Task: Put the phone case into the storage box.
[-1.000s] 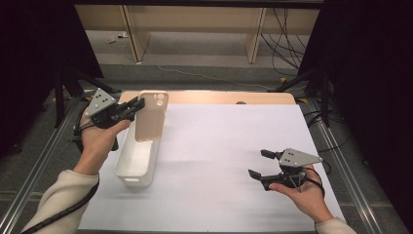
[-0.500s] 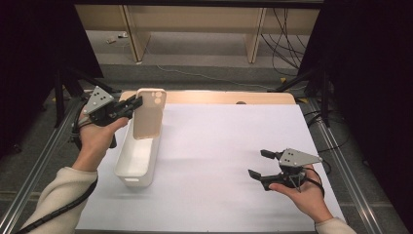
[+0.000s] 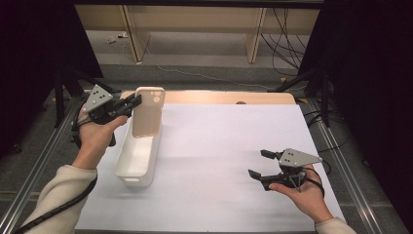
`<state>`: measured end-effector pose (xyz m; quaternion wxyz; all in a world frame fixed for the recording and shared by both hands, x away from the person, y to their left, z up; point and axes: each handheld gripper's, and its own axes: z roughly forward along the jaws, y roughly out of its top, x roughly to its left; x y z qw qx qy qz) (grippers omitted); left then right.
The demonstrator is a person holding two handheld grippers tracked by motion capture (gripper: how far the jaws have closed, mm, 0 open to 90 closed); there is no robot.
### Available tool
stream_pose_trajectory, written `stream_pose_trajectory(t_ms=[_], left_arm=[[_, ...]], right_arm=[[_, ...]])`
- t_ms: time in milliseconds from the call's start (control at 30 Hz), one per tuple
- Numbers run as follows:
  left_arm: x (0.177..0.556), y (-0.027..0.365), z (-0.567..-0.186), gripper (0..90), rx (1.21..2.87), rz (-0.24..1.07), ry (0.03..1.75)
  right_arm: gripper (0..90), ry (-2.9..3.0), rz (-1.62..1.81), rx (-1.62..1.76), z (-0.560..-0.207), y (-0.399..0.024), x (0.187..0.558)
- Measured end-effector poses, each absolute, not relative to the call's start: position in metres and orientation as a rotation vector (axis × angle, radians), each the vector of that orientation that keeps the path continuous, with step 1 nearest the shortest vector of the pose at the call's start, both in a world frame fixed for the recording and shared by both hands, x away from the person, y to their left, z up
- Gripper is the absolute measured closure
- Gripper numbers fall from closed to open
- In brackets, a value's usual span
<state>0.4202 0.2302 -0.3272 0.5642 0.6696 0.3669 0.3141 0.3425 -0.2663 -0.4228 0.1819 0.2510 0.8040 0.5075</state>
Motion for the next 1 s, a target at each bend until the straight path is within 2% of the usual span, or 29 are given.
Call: stream_pose_trajectory(t_ms=[1000], left_arm=[[0.4302, 0.2355, -0.3267, 81.4, 1.576, 0.738, 0.872]], right_arm=[[20.6, 2.271, 1.435, 0.706, -0.4238, -0.2659, 0.3425]])
